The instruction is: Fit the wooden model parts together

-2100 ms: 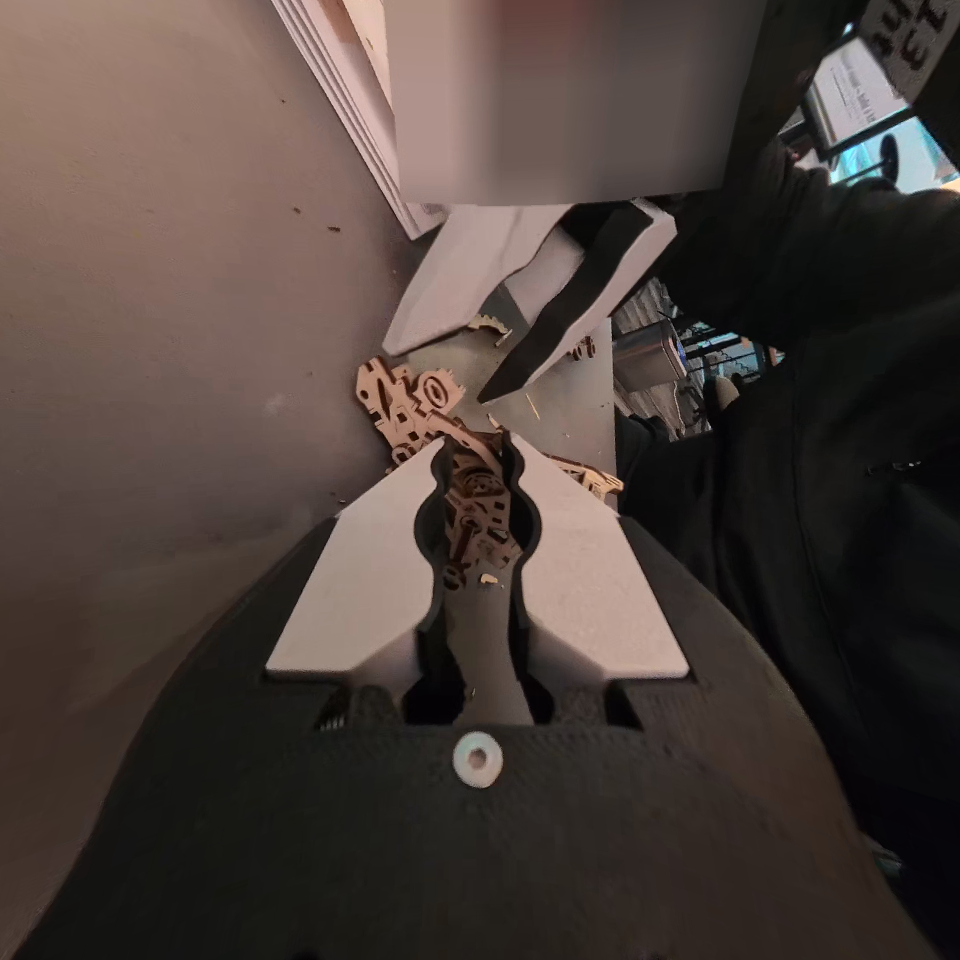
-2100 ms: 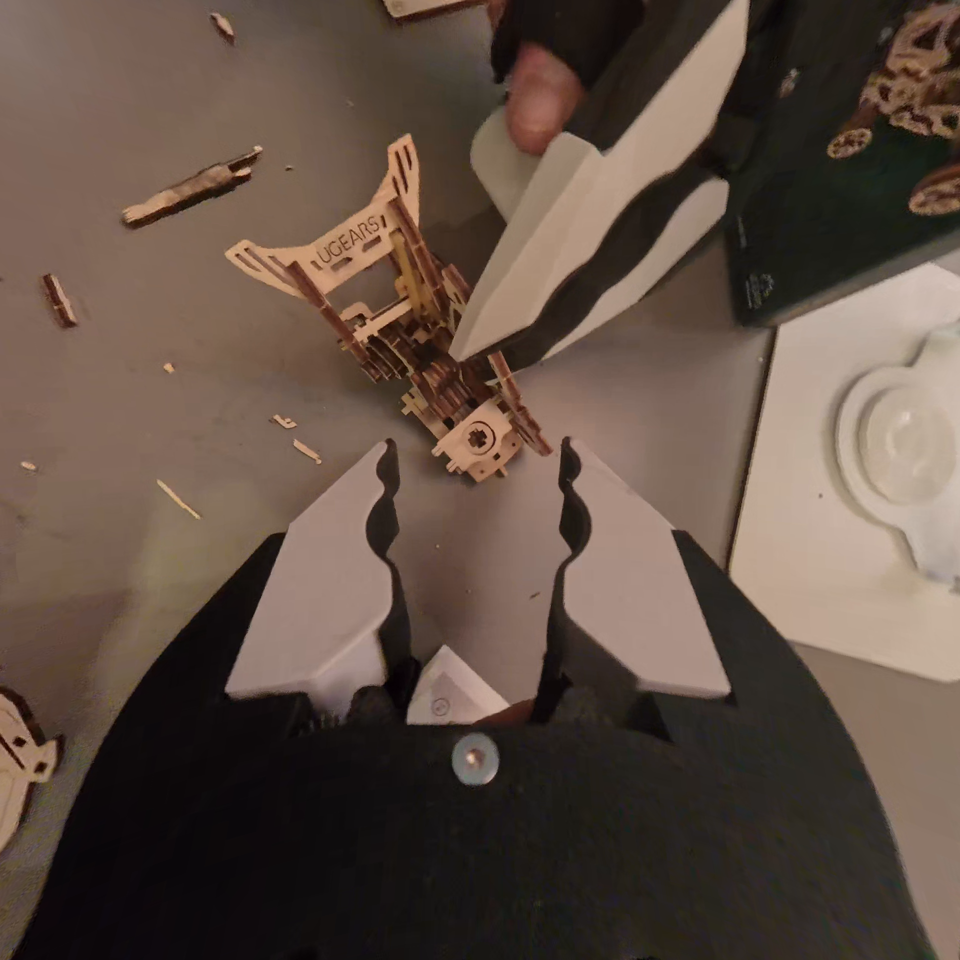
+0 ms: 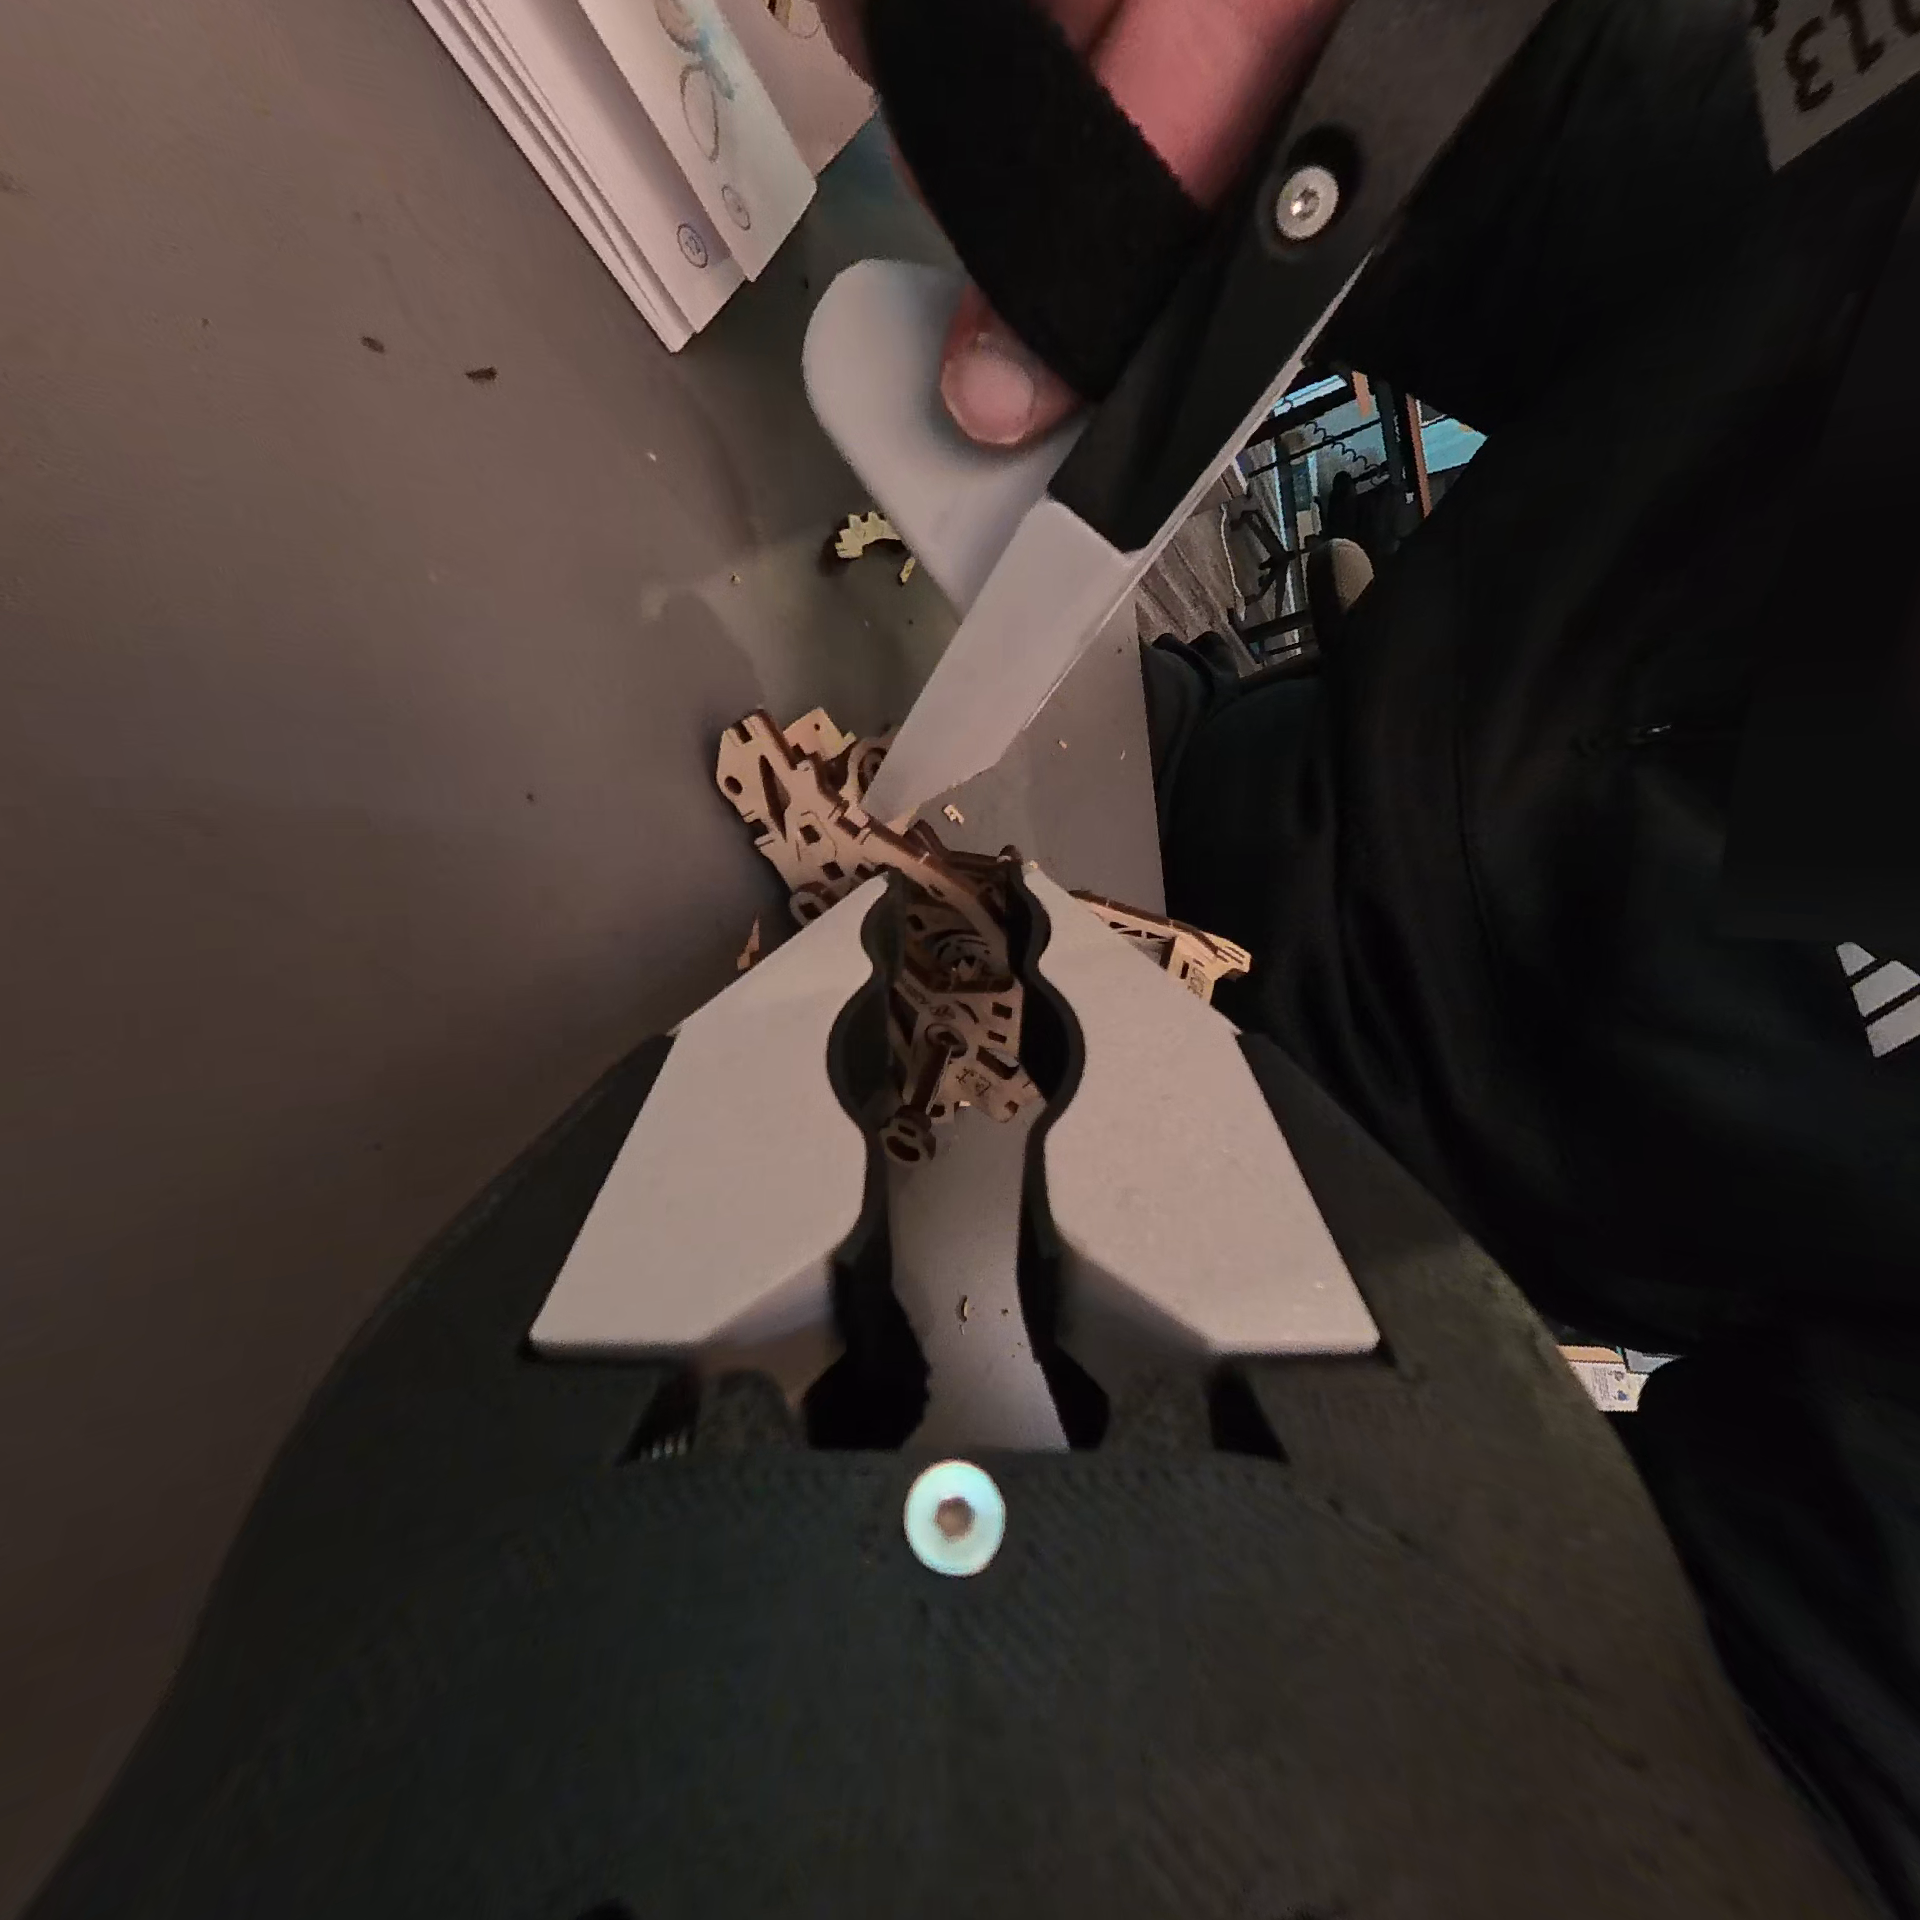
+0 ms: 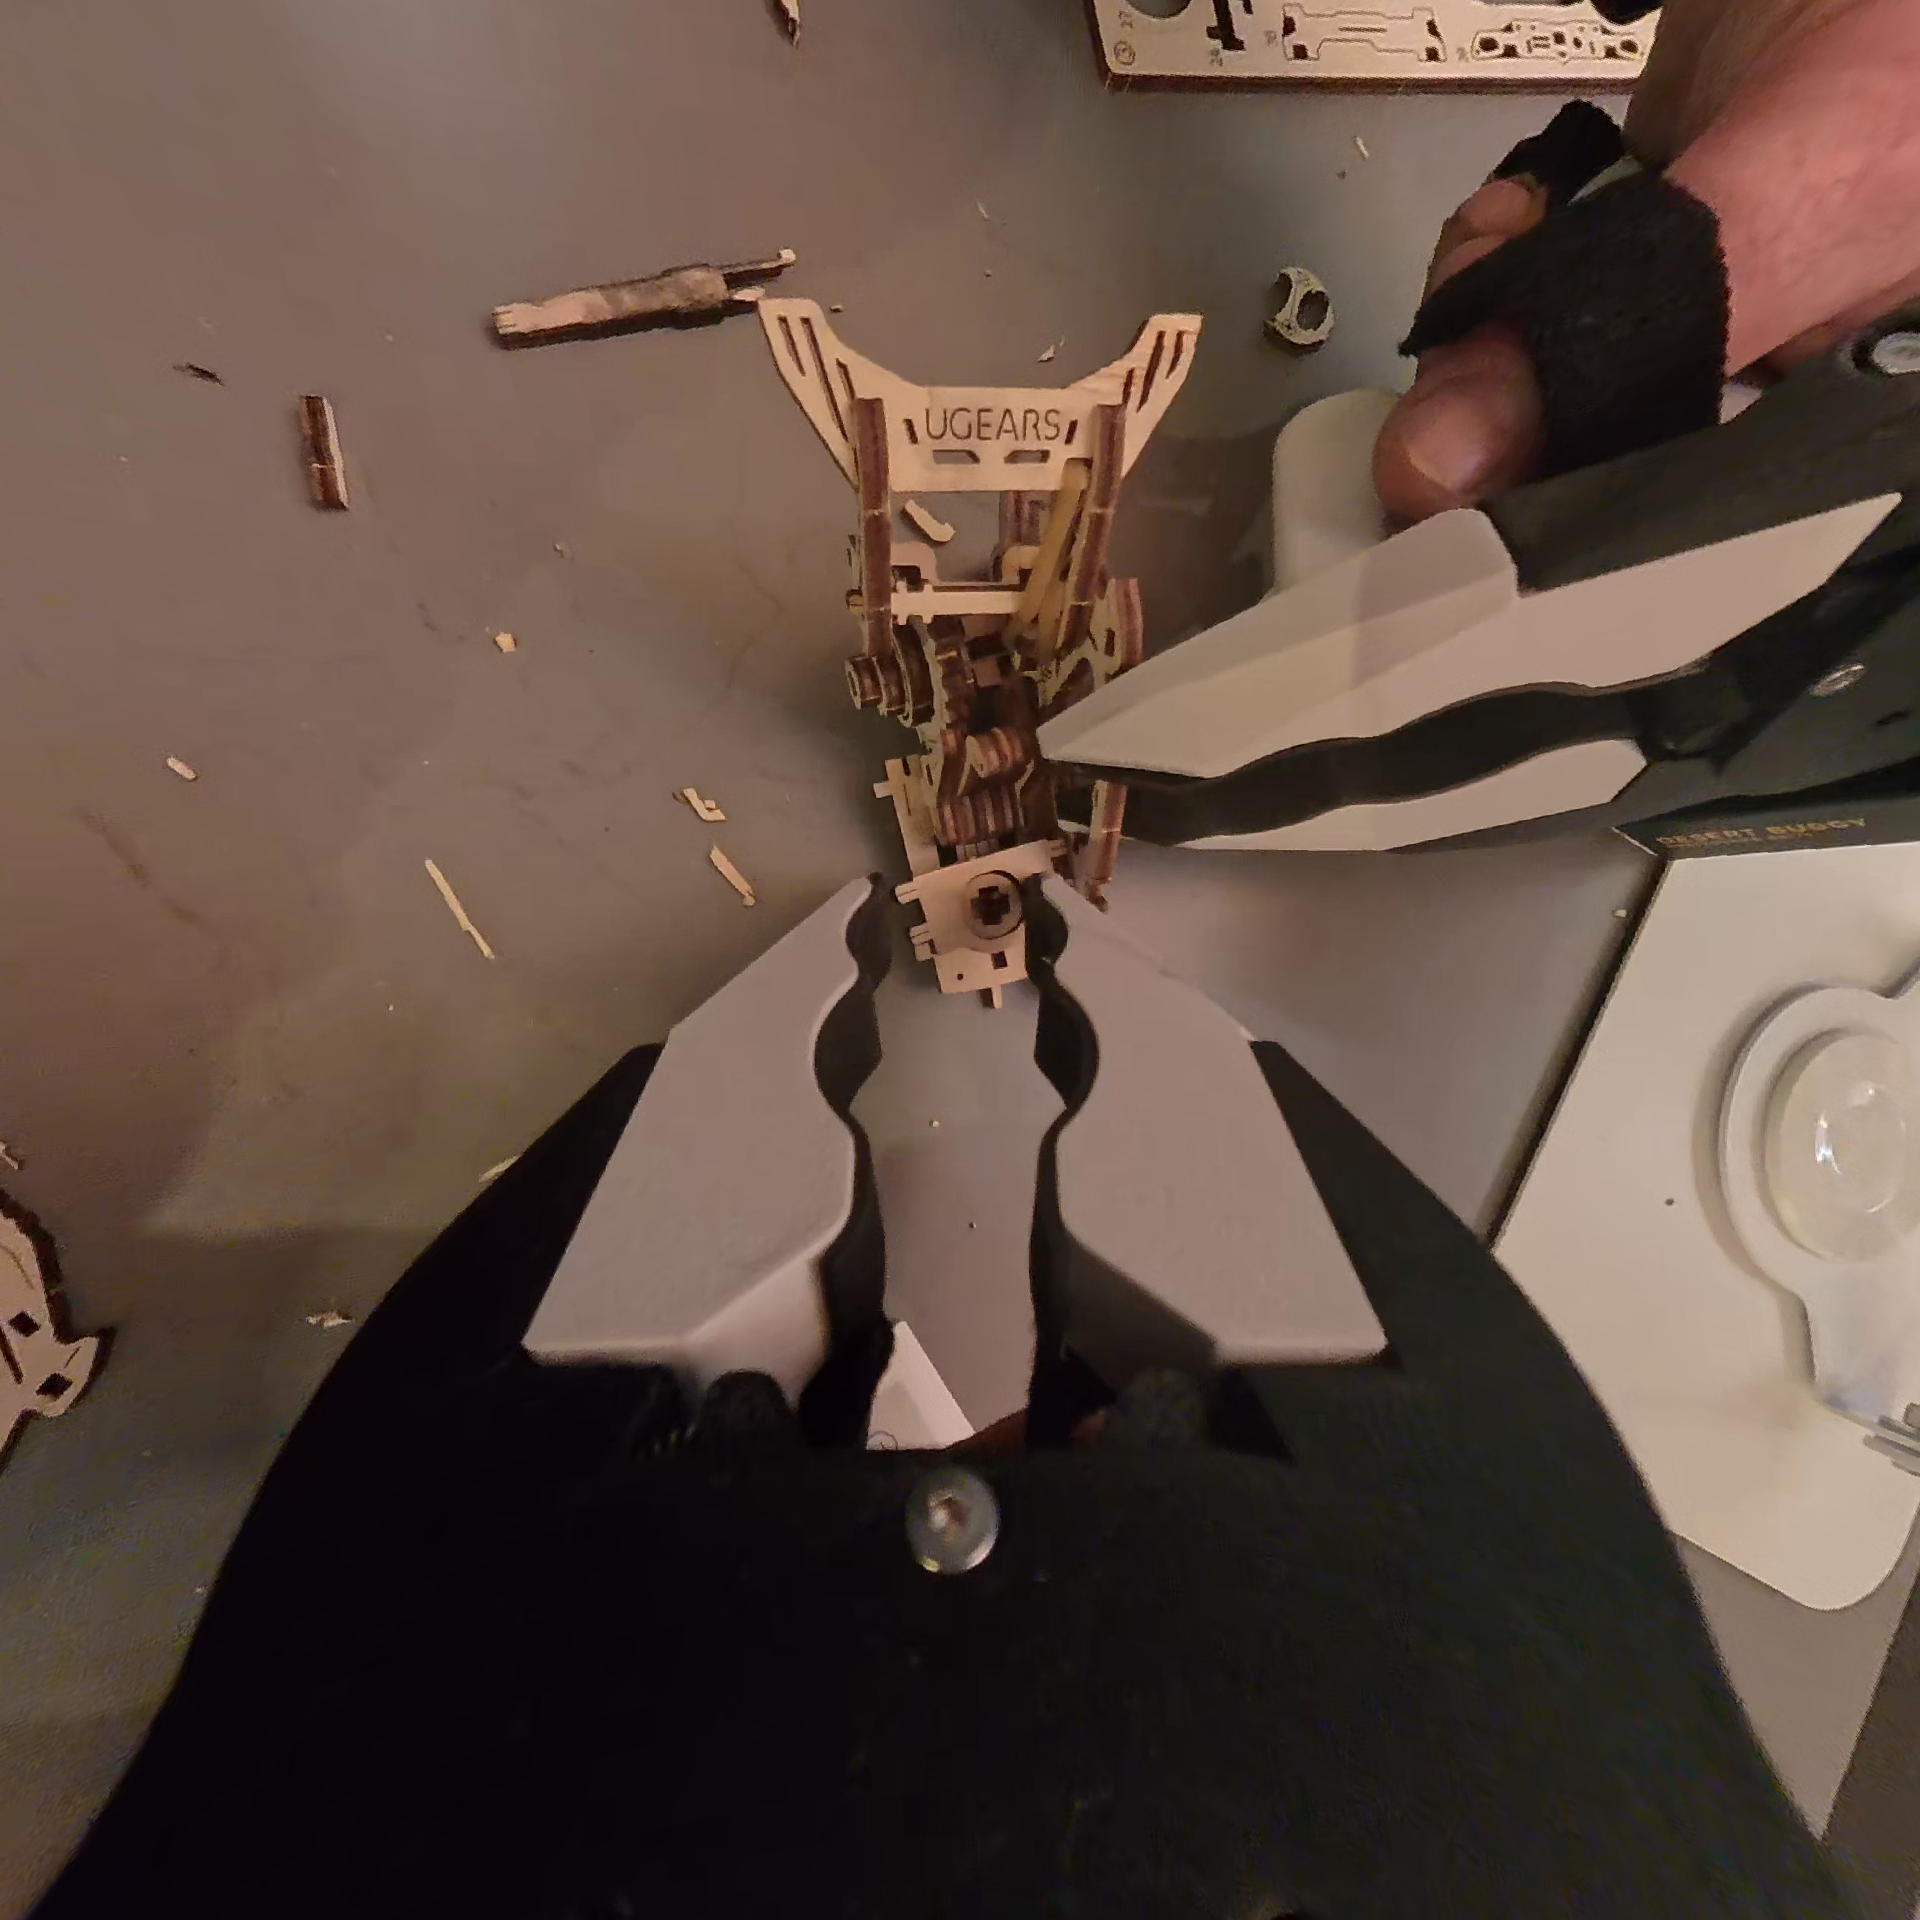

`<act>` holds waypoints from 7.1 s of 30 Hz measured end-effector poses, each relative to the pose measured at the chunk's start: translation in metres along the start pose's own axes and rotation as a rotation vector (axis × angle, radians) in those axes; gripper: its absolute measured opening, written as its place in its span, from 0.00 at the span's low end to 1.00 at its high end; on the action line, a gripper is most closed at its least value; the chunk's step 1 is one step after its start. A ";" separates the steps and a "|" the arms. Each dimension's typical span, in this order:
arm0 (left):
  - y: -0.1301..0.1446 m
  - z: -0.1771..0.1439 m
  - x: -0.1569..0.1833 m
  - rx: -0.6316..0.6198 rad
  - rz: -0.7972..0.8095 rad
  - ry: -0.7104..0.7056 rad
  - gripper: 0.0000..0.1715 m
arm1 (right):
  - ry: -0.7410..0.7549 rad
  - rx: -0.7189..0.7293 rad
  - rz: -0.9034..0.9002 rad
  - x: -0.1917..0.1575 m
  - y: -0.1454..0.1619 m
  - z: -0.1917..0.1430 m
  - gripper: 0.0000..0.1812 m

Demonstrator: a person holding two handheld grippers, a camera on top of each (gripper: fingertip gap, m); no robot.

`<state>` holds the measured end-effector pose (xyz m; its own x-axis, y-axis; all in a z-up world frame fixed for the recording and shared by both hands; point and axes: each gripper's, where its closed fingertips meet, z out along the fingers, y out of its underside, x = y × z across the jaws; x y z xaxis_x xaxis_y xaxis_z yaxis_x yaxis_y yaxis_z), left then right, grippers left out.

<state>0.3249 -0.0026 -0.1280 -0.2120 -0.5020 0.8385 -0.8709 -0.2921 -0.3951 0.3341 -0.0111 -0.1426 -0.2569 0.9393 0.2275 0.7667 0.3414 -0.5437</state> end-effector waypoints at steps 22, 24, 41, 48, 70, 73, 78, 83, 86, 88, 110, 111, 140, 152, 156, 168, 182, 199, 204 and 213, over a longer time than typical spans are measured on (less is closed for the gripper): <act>-0.001 0.002 0.000 0.008 -0.013 0.019 0.09 | 0.064 0.030 0.057 0.000 0.003 -0.002 0.12; -0.001 0.002 0.000 0.009 -0.017 0.022 0.09 | 0.038 0.012 0.088 0.000 0.003 -0.002 0.12; -0.001 -0.001 -0.002 0.054 -0.023 0.042 0.09 | -0.061 -0.006 0.188 0.004 0.003 -0.001 0.12; -0.001 0.000 -0.001 0.086 0.004 0.054 0.09 | -0.066 0.004 0.211 0.005 0.004 -0.001 0.13; -0.002 0.001 0.001 0.117 0.016 0.067 0.09 | -0.007 0.038 0.185 0.007 0.003 -0.004 0.14; -0.002 0.001 0.001 0.117 0.015 0.068 0.09 | -0.006 0.040 0.154 0.004 0.002 -0.007 0.14; -0.002 0.002 0.001 0.116 0.014 0.069 0.09 | -0.008 0.028 0.079 -0.002 0.003 -0.009 0.04; -0.002 0.002 0.001 0.115 0.014 0.072 0.09 | 0.003 0.038 0.086 0.001 0.001 -0.009 0.06; -0.002 0.002 0.001 0.115 0.012 0.072 0.09 | -0.002 -0.006 0.097 0.001 0.010 -0.005 0.08; -0.002 0.002 0.001 0.114 0.012 0.072 0.09 | -0.014 0.016 0.106 0.001 0.007 -0.006 0.07; -0.002 0.002 0.000 0.114 0.013 0.074 0.09 | 0.016 -0.020 0.124 0.009 0.010 -0.006 0.30; -0.002 0.002 0.000 0.114 0.013 0.074 0.09 | 0.014 -0.004 0.127 0.012 0.008 -0.007 0.29; -0.003 0.001 -0.001 0.111 0.010 0.073 0.09 | -0.158 -0.015 0.150 0.008 0.012 0.005 0.19; -0.003 0.002 0.000 0.118 -0.031 0.082 0.10 | -0.137 -0.012 0.173 0.008 0.011 0.005 0.20; -0.004 -0.001 0.005 0.155 -0.051 0.096 0.18 | -0.136 -0.010 0.182 0.009 0.012 0.005 0.20; 0.018 -0.024 0.026 0.316 0.013 0.016 0.38 | -0.144 0.003 0.205 0.009 0.012 0.004 0.20; 0.039 -0.011 0.018 0.372 0.142 -0.241 0.25 | -0.129 -0.001 0.246 0.009 0.012 0.004 0.21; 0.039 -0.008 0.012 0.305 0.124 -0.204 0.21 | -0.181 -0.054 0.242 0.003 0.014 0.011 0.23; 0.038 -0.007 0.012 0.298 0.110 -0.187 0.19 | -0.196 -0.073 0.241 0.003 0.014 0.011 0.22; 0.037 -0.010 0.014 0.317 0.106 -0.169 0.22 | -0.171 -0.053 0.228 0.004 0.016 0.012 0.22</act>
<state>0.2854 -0.0119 -0.1271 -0.1944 -0.6626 0.7233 -0.6617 -0.4558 -0.5953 0.3387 -0.0012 -0.1599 -0.1662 0.9854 -0.0376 0.8446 0.1226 -0.5211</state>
